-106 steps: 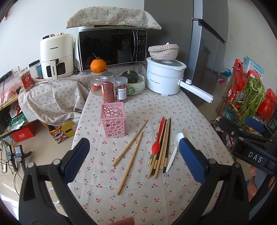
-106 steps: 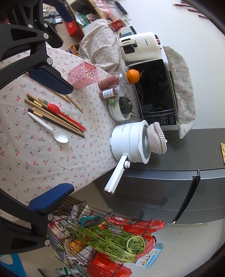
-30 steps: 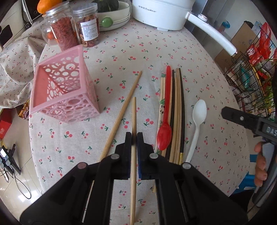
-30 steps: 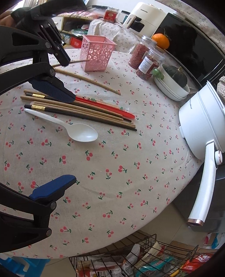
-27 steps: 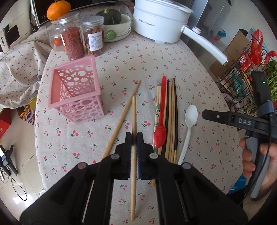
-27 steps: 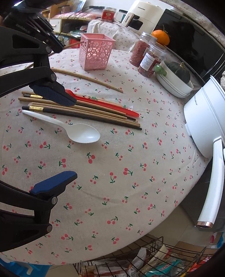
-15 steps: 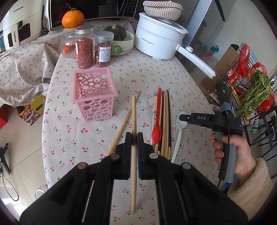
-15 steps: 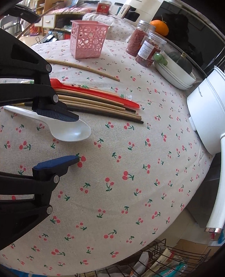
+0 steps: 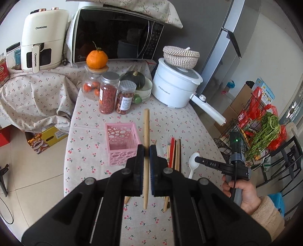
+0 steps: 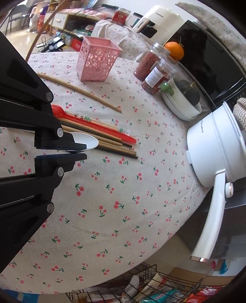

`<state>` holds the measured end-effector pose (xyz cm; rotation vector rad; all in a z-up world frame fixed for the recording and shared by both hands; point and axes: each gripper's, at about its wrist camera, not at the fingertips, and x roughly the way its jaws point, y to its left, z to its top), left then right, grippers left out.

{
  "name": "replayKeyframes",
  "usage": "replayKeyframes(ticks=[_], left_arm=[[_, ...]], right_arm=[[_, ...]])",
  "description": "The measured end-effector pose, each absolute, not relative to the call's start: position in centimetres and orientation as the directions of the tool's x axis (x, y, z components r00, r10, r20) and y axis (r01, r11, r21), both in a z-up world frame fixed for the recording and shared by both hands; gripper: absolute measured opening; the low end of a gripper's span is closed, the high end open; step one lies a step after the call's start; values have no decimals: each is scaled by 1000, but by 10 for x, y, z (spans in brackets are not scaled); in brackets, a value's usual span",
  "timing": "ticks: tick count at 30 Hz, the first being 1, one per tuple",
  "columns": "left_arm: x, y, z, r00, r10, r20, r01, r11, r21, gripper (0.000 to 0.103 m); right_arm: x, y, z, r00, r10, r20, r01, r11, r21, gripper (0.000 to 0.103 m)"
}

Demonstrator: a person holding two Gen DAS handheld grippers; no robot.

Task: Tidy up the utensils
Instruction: 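Close the right tool on the white plastic spoon while the left tool holds the chopstick, then lower the chopstick into the pink holder with the left tool while the right tool drops the spoon in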

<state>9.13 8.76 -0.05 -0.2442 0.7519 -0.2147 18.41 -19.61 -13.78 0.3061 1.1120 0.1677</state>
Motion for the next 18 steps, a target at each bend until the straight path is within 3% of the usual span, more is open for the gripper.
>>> replayKeyframes(ticks=[11,15,18], left_arm=[[92,125,36,938,-108,-328,-9,942,-336,6],[108,128,24,956,-62,-285,-39,942,-333,6],[127,128,7,945,-46,-322,-63,945,-322,6]], right_arm=[[154,-162,-78,586,326,-742,-101,938,332,3],[149,-158,-73,614,314,-724,-103,942,321,3],[144,-158,-68,650,284,-705,-95,951,295,3]])
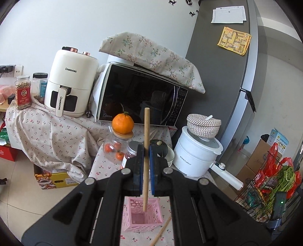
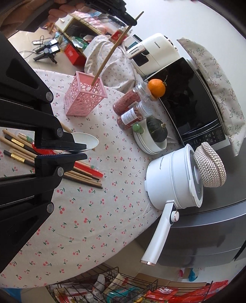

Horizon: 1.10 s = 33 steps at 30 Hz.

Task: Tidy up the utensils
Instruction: 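Lower the chopstick into the pink holder with the left tool while the right tool drops the spoon in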

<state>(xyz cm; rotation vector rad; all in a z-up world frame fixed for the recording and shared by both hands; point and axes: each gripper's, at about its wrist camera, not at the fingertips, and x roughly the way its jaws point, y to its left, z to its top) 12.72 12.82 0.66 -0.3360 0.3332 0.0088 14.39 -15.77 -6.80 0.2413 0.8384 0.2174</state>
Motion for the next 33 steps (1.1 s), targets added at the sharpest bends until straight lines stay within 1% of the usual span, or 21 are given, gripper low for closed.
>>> replayKeyframes(ticks=[3,6,12,16,17,18,19,21,22,23,25,27,32,33], left_arm=[[141,134,-12,930,-36,-366,-98,935,-340,6],[152,141,-26,910,-51,-411,-118,920,-374,6],[163,139,-41,890,-62,-452,-127,918,-376,6],[168,141,-46,867,-92,-489,-122,913,-388,7],[168,142,-46,866,-91,-492,-126,912,-391,8],[168,143,-46,862,-91,-498,-131,910,-393,16],[167,144,-45,860,-97,-501,-131,907,-400,21],[162,148,-41,860,-91,-503,-142,903,-405,42],[160,149,-39,858,-87,-507,-148,903,-404,46],[159,150,-38,850,-82,-520,-155,905,-396,52],[156,152,-38,831,-66,-553,-175,911,-373,57],[152,156,-38,809,-42,-586,-196,921,-338,66],[140,167,-45,755,25,-655,-249,936,-250,76],[139,168,-46,746,31,-666,-251,938,-238,77]], right_arm=[[140,-155,-63,684,254,-684,-93,960,263,3],[138,-147,-53,718,237,-654,-103,966,237,3],[142,-120,-22,796,259,-547,-159,962,224,3],[154,-94,-7,828,264,-494,-183,961,207,3],[157,-87,-5,835,263,-484,-184,961,205,3],[161,-81,-5,842,256,-476,-180,963,199,3],[164,-75,-5,847,249,-470,-176,965,194,3],[173,-64,-8,853,236,-465,-164,968,191,3],[177,-59,-11,855,230,-466,-157,969,191,3],[181,-55,-13,857,223,-466,-149,970,190,3],[188,-45,-18,858,211,-468,-138,973,185,3],[194,-35,-23,862,196,-468,-128,976,174,3],[205,-17,-36,869,147,-472,-99,987,124,4],[207,-14,-39,869,137,-476,-91,989,119,4]])
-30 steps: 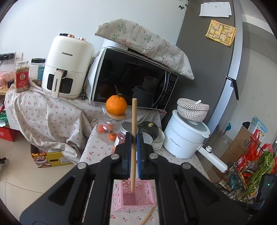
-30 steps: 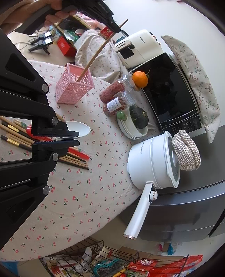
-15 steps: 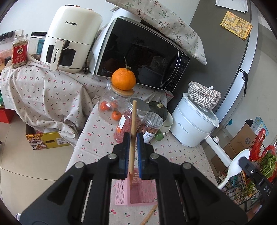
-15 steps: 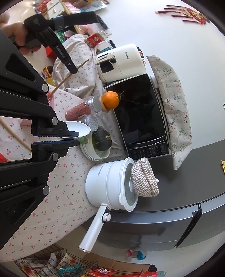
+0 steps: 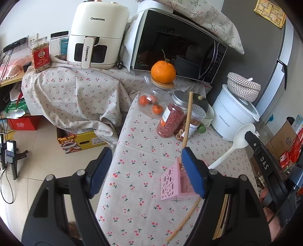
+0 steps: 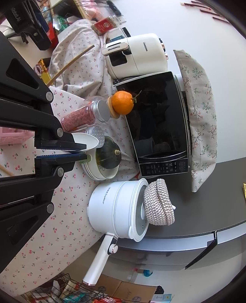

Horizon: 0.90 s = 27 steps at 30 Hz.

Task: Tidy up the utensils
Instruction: 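Lower the chopstick into the pink holder with the left tool while the right tool drops the spoon in, then move the left tool to the other loose wooden chopstick and grasp it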

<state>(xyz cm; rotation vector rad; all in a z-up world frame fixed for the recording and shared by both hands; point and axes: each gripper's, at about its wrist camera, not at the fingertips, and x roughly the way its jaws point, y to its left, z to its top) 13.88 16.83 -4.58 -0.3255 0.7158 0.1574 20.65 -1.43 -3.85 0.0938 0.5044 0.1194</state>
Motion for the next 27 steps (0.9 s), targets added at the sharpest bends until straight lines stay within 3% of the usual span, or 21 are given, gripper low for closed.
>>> replayKeyframes(ticks=[7,10,15,17,27], left_arm=[[130,168,-49,712,17,-702,-232,949,-212,78],[129,163,-50,702,2,-712,-215,954,-209,80],[128,157,-57,663,-61,-746,-190,950,-247,81],[126,153,-58,648,-89,-756,-178,948,-264,82],[115,118,-70,588,-153,-794,-84,965,-249,82]], right_arm=[[209,-4,-56,842,139,-521,-81,988,133,7],[205,-8,-52,832,171,-528,-99,982,161,24],[192,-29,-34,822,193,-536,-123,979,164,38],[184,-41,-29,816,206,-540,-138,977,165,52],[155,-104,-35,735,194,-650,-127,981,149,68]])
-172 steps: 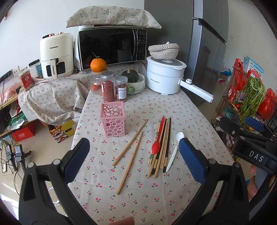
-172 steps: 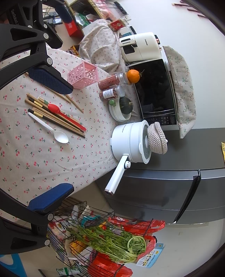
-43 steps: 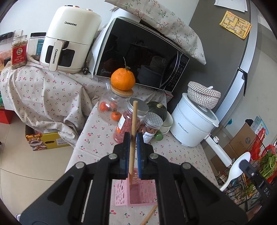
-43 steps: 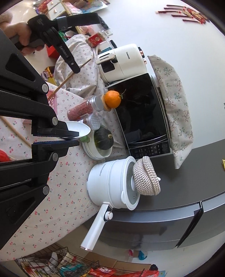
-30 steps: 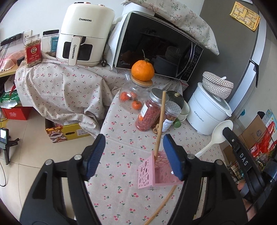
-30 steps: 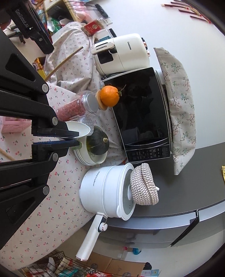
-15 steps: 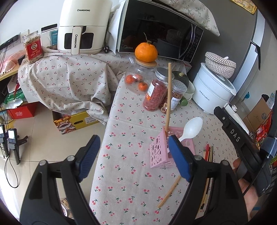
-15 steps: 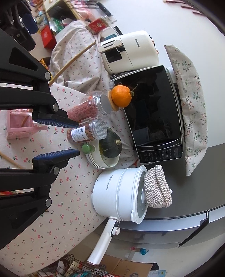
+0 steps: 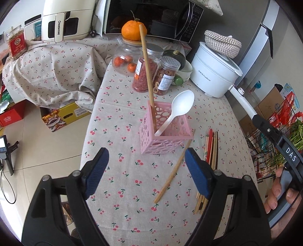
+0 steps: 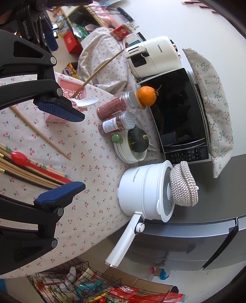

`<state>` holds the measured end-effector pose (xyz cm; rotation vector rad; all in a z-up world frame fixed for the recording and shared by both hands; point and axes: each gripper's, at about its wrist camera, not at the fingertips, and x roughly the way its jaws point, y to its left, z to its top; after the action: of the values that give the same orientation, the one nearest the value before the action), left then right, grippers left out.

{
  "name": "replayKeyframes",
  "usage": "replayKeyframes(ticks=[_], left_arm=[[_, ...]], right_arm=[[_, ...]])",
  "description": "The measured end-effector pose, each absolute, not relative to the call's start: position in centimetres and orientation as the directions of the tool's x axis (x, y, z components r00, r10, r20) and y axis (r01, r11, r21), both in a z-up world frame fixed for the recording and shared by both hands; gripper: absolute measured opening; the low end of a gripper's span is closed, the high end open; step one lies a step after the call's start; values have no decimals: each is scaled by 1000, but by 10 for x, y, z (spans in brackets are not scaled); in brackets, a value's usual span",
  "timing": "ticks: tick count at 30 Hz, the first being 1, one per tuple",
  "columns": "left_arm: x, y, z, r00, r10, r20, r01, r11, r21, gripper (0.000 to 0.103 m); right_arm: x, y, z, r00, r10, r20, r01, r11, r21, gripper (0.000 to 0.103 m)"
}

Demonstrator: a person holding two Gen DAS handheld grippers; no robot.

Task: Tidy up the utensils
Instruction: 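Move the left tool to the other loose wooden chopstick and grasp it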

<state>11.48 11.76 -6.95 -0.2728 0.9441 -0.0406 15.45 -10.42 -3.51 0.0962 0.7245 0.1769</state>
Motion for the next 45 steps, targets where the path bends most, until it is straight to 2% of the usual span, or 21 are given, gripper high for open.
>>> replayKeyframes(ticks=[8,13,19,24,33,38,45], left_arm=[[114,87,-91,517,-154,-842,-2,983,-181,83],[115,66,-105,469,-171,-866,52,985,-166,83],[111,25,-108,466,-210,-860,191,972,-135,82],[129,-12,-112,425,-217,-879,260,959,-110,50],[209,-56,-130,352,-109,-929,223,974,-30,31],[244,-61,-151,303,-54,-951,157,988,-6,28],[262,-60,-171,285,9,-959,117,992,44,27]], right_arm=[[144,-133,-62,663,192,-724,-124,981,147,80],[147,-145,-82,587,204,-783,-123,979,163,82],[152,-165,-101,501,184,-845,-90,983,160,82],[161,-188,-105,488,164,-857,-43,985,164,82],[171,-220,-110,475,165,-864,-3,983,186,82],[179,-238,-112,461,211,-862,41,965,258,82],[185,-247,-113,460,206,-864,58,964,261,82]])
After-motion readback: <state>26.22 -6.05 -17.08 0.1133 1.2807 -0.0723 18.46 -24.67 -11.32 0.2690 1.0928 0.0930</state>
